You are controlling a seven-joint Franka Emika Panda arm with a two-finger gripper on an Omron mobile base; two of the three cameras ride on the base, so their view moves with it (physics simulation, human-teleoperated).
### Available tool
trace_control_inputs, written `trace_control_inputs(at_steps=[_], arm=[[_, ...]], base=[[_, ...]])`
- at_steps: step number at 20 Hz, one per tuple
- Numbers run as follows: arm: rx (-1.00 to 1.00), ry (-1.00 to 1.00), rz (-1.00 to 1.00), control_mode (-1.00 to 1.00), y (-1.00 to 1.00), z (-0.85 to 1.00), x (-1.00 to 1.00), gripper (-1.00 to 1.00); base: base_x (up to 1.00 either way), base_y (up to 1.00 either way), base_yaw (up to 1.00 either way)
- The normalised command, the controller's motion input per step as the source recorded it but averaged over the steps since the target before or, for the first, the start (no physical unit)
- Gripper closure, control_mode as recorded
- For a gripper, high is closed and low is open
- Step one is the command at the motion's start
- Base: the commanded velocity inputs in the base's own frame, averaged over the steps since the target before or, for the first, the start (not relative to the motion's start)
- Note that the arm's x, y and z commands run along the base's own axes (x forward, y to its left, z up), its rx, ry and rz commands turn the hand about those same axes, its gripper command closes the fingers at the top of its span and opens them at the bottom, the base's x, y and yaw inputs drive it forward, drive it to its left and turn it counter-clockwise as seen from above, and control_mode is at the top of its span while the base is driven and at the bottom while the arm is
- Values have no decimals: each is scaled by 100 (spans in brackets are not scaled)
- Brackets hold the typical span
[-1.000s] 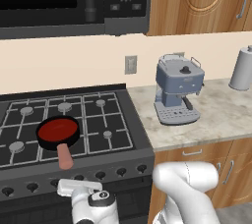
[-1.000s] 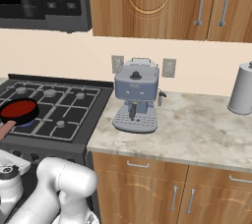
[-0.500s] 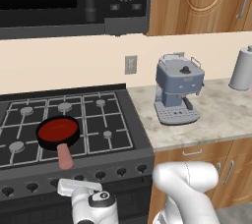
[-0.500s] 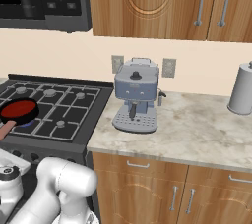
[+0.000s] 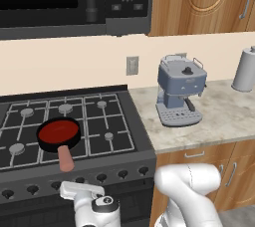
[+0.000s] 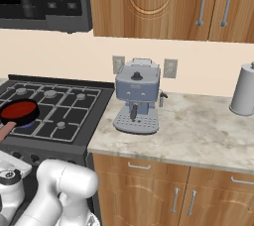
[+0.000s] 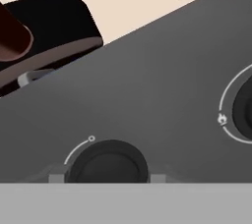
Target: Wait until the marinara sauce is simmered to a deep red color and then turn off the stove.
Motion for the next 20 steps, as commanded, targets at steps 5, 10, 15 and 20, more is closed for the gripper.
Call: trace_control_inputs(at_steps=[5,10,15,20], arm=[[41,2,-14,-100,0,-1,-21,100],[43,0,-17,-100,0,-8,-23,100],[41,0,-18,-100,7,-7,-30,100],[40,0,-19,-100,12,-1,-25,100]], base=[[0,0,0],[0,0,0],[0,0,0],[0,0,0]])
